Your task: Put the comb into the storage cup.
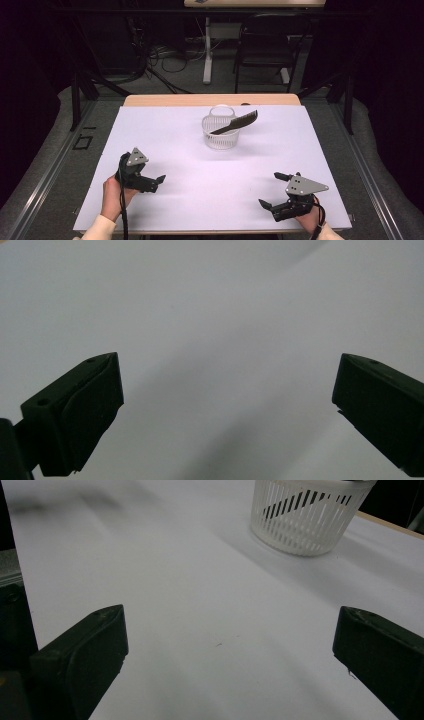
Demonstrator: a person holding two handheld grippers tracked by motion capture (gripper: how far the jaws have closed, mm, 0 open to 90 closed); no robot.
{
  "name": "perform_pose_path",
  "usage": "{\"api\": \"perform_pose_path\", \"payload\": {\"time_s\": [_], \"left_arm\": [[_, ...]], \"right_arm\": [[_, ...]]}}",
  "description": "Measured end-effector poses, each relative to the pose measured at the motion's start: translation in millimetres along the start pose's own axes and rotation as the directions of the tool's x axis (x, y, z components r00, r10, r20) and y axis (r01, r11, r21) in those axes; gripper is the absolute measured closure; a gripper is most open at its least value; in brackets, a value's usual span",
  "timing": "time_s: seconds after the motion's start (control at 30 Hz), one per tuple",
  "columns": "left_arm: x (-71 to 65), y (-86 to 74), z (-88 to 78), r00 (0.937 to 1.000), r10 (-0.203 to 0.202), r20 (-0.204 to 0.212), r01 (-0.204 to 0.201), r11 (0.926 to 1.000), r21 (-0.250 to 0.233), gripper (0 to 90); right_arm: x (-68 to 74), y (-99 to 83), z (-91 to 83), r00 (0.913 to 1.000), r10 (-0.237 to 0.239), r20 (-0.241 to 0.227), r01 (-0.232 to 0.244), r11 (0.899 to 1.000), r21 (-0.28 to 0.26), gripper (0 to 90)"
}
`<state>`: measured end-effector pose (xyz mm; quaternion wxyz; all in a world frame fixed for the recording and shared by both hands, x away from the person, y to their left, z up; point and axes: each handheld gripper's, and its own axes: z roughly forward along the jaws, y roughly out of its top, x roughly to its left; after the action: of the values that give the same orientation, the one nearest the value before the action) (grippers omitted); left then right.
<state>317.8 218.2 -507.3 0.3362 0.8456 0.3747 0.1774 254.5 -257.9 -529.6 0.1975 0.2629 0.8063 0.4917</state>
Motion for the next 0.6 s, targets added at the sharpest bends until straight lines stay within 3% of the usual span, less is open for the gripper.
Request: {"api": "perform_pose_path", "payload": {"time_s": [0.6], "left_arm": [[-20.1,-26.2,-10.2,0.9993,0.004,-0.038,-0.006,0.9995,-0.031,0.0]], "right_arm": [[-0.4,0.1,0.9,1.0,0.006,-0.002,-0.006,1.0,0.007,0.7]]}}
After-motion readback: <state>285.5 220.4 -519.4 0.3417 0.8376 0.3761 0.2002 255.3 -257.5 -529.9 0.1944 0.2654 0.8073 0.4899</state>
